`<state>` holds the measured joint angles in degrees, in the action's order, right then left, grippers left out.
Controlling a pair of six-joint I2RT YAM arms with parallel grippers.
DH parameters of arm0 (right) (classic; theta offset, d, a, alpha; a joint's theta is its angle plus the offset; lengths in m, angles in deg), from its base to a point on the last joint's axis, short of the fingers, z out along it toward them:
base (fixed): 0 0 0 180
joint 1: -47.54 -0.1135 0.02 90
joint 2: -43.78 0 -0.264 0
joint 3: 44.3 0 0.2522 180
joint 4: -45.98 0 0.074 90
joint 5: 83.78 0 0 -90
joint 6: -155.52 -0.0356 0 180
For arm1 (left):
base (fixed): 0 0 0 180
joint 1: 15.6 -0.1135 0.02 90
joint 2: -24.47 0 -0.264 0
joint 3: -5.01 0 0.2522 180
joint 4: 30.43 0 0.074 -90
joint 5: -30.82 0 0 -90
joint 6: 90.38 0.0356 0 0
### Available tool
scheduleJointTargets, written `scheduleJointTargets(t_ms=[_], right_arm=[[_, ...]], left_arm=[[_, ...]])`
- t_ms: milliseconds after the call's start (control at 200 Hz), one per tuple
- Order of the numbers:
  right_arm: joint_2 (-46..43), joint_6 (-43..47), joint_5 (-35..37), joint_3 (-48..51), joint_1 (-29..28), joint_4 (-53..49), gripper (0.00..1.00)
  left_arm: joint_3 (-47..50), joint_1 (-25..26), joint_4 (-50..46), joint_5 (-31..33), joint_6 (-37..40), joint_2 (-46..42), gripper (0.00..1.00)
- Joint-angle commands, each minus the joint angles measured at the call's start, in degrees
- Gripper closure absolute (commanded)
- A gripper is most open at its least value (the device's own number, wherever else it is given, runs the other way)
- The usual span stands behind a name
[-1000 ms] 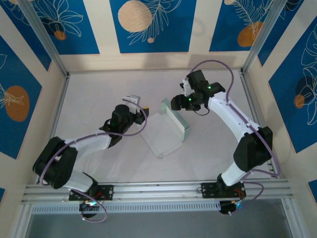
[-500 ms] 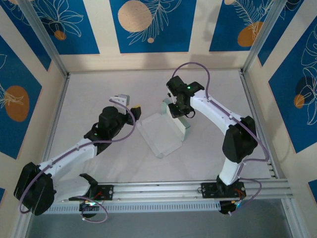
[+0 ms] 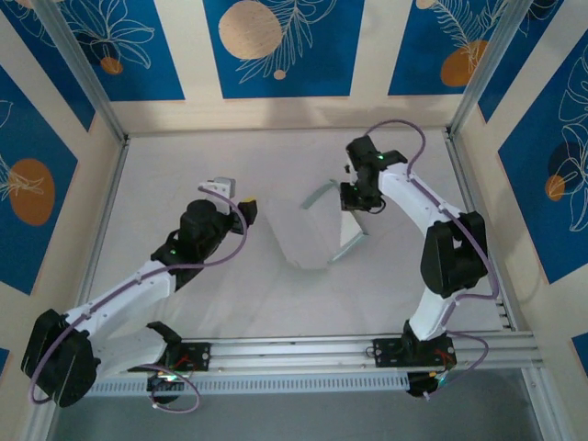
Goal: Fold the paper box
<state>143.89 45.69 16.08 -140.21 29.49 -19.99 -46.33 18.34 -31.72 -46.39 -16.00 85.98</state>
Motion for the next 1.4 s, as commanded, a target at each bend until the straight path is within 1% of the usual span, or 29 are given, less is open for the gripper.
scheduleJointTargets(t_ms=[0, 100, 180, 285, 320, 380, 430, 480, 525, 560, 640, 705, 745, 795, 830, 900, 1035, 1166, 1226, 1276, 1391], right_arm=[[-3.0, -6.3, -8.2, 5.8, 3.5, 4.1, 0.75], [-4.8, -9.8, -10.8, 10.5, 5.0, 7.1, 0.75], [-6.8, -13.2, -13.4, 15.6, 4.0, 10.8, 0.75], [-9.4, -18.0, -13.2, 22.4, 0.3, 15.5, 0.73], [-10.4, -19.9, -14.9, 24.9, -0.9, 17.7, 0.71], [-12.2, -22.8, -19.0, 28.5, -3.0, 21.8, 0.66], [-13.9, -25.6, -19.9, 30.3, -4.9, 23.5, 0.63], [-16.2, -28.4, -19.4, 32.0, -6.8, 25.2, 0.59], [-18.8, -29.9, -18.5, 33.3, -7.9, 26.6, 0.55], [-21.0, -30.5, -17.4, 33.9, -7.8, 27.0, 0.54], [-24.9, -28.9, -13.2, 33.3, -5.3, 24.9, 0.50], [-25.1, -25.4, -8.7, 30.8, -1.4, 22.1, 0.48], [-23.8, -22.5, -8.7, 28.7, 1.1, 22.1, 0.46], [-20.4, -18.3, -7.8, 24.5, 2.5, 21.2, 0.44], [-16.6, -15.7, -7.1, 20.7, 3.1, 20.0, 0.42], [-7.7, -12.5, -8.9, 11.8, 4.6, 16.6, 0.39], [7.7, -7.8, -14.7, -1.9, 7.2, 13.7, 0.35], [20.9, -4.5, -22.4, -13.4, 8.9, 9.7, 0.34], [24.6, -4.0, -24.2, -15.9, 9.4, 8.8, 0.34], [26.1, -4.3, -25.7, -16.0, 9.8, 9.3, 0.35], [24.0, -7.2, -28.5, -10.1, 10.6, 14.1, 0.35]], left_arm=[[-1.1, 0.3, -3.7, 5.1, -2.3, -1.5, 0.36], [-3.4, 0.3, -8.3, 7.8, -4.0, -1.6, 0.35], [-5.1, 0.3, -11.8, 9.4, -5.7, -1.7, 0.35], [-6.4, 0.3, -15.6, 11.1, -9.2, -2.5, 0.36], [-6.8, 0.3, -17.1, 11.4, -10.4, -2.7, 0.36], [-7.7, 0.3, -19.5, 10.8, -11.5, -2.7, 0.37], [-8.3, 0.3, -21.7, 10.1, -12.0, -2.8, 0.37], [-8.2, 0.3, -23.0, 9.2, -13.1, -3.3, 0.38], [-7.5, 0.4, -23.1, 7.2, -13.5, -4.0, 0.37], [-6.7, 0.4, -23.3, 5.9, -14.3, -4.5, 0.37], [-4.8, 0.8, -23.7, 2.6, -15.6, -6.3, 0.36], [-2.5, 1.5, -23.8, 1.7, -17.5, -8.7, 0.36], [-0.7, 2.0, -22.7, 0.2, -19.4, -10.1, 0.36], [0.8, 2.7, -22.5, -1.2, -21.7, -11.0, 0.36], [1.2, 3.4, -23.1, -1.3, -22.9, -11.1, 0.36], [2.0, 4.6, -23.1, -3.4, -23.1, -11.3, 0.35], [4.7, 6.4, -24.3, -4.0, -22.6, -13.7, 0.35], [7.0, 6.5, -24.8, -4.4, -22.0, -15.6, 0.35], [7.4, 6.6, -24.5, -4.4, -21.5, -15.3, 0.35], [7.6, 6.5, -23.9, -4.2, -20.8, -14.7, 0.34], [7.3, 6.6, -22.2, -3.2, -19.6, -12.9, 0.31]])
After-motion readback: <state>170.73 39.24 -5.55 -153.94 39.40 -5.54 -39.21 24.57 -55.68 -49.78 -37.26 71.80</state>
